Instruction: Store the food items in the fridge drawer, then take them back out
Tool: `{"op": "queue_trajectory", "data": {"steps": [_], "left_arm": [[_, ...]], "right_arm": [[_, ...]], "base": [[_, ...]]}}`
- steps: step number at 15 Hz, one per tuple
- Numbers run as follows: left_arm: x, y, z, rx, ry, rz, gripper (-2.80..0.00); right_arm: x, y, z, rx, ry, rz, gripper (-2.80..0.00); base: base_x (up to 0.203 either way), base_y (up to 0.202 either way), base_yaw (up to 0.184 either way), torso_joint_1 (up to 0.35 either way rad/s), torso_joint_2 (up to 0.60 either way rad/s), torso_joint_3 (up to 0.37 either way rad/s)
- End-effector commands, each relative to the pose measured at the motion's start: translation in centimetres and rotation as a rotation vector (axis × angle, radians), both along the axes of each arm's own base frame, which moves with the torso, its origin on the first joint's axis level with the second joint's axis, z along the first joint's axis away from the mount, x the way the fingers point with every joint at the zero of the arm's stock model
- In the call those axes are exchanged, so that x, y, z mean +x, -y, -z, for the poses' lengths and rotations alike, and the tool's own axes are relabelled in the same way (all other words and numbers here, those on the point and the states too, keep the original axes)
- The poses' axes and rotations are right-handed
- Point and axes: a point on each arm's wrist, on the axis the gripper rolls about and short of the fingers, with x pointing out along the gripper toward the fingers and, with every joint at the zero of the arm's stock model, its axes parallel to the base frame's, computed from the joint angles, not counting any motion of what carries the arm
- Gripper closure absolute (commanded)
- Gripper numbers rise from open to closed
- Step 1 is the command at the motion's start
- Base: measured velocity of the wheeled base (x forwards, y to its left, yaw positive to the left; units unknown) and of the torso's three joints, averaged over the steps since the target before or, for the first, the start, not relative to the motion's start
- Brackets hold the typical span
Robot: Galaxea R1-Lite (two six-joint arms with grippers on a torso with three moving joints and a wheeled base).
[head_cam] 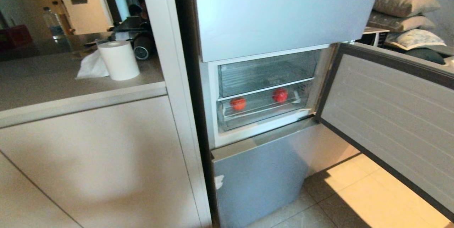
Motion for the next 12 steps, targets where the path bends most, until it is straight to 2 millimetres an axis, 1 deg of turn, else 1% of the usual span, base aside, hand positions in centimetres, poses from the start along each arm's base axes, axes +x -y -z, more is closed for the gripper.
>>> {"op": "queue_trajectory", "data": {"steps": [1,12], "left_arm": [[0.01,0.0,0.04,0.0,-0.001,0.0,0.0],[0.01,0.0,0.04,-0.001,-0.001,0.0,0.0]], "right_arm": [[0.01,0.0,0.0,0.0,-0.001,0.0,0.0],[0.01,0.0,0.0,0.0,-0.001,0.0,0.0]], "base": [[0.002,-0.006,0.177,0.002,0.0,0.007],[0.001,-0.008,0.175,0.002,0.0,0.003]]}}
